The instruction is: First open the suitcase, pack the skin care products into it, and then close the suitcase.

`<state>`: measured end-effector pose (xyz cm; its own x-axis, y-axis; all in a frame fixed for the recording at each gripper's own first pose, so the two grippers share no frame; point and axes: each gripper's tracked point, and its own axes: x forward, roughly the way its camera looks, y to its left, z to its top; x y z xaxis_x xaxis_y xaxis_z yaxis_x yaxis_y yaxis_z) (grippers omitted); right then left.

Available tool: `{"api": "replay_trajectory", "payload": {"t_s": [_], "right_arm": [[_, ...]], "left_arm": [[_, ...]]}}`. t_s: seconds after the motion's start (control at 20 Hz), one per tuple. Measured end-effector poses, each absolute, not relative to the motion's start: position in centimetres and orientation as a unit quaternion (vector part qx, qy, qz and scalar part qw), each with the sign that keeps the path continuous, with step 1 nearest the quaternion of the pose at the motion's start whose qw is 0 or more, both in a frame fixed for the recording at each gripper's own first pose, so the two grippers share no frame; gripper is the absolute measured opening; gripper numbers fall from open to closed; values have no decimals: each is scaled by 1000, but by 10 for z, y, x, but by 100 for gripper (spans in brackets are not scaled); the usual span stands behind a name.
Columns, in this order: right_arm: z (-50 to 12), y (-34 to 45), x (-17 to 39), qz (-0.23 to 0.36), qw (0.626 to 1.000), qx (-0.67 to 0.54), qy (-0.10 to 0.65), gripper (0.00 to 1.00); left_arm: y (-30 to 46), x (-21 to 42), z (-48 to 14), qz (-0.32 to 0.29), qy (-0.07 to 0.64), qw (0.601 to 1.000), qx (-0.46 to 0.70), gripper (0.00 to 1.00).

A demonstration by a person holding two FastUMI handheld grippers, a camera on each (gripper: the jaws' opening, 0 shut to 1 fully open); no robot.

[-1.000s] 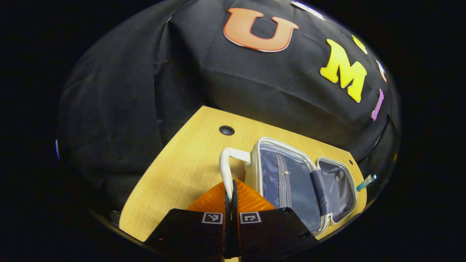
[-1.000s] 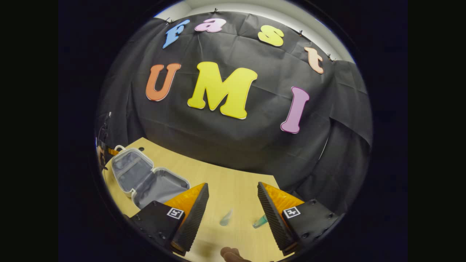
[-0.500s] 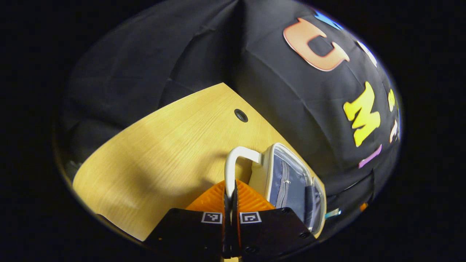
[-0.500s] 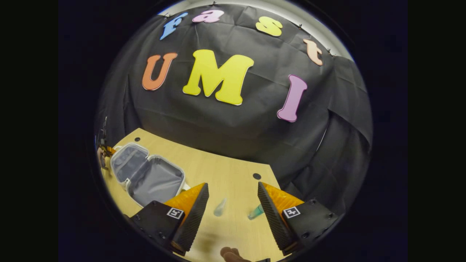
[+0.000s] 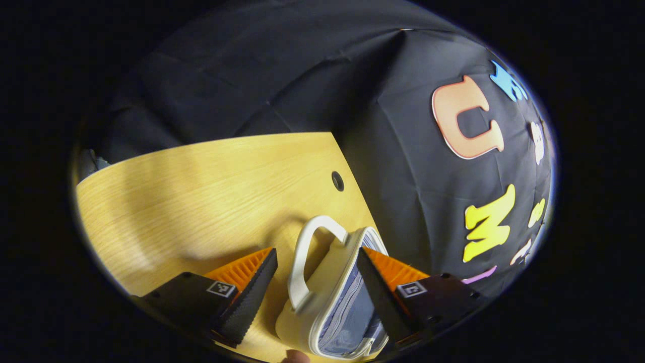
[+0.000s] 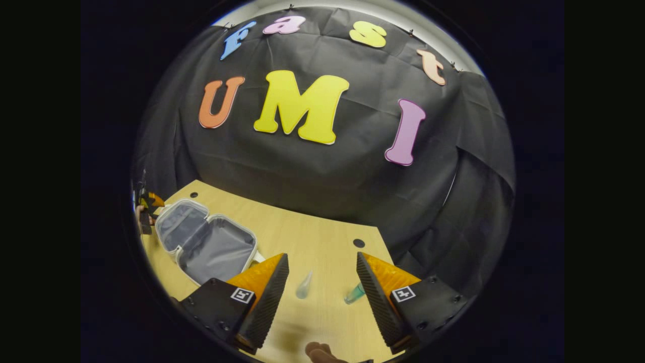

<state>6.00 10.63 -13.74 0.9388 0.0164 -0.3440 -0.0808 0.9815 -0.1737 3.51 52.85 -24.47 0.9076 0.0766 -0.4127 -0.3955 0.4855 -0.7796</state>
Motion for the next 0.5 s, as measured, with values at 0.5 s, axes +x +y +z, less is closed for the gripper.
{"api": "replay_trajectory", "payload": {"t_s": [0.5], "right_arm": [[-135, 30, 46, 59, 985, -73, 144, 80]], "left_arm": [[431, 14, -126, 142, 93, 909, -381, 98]]}}
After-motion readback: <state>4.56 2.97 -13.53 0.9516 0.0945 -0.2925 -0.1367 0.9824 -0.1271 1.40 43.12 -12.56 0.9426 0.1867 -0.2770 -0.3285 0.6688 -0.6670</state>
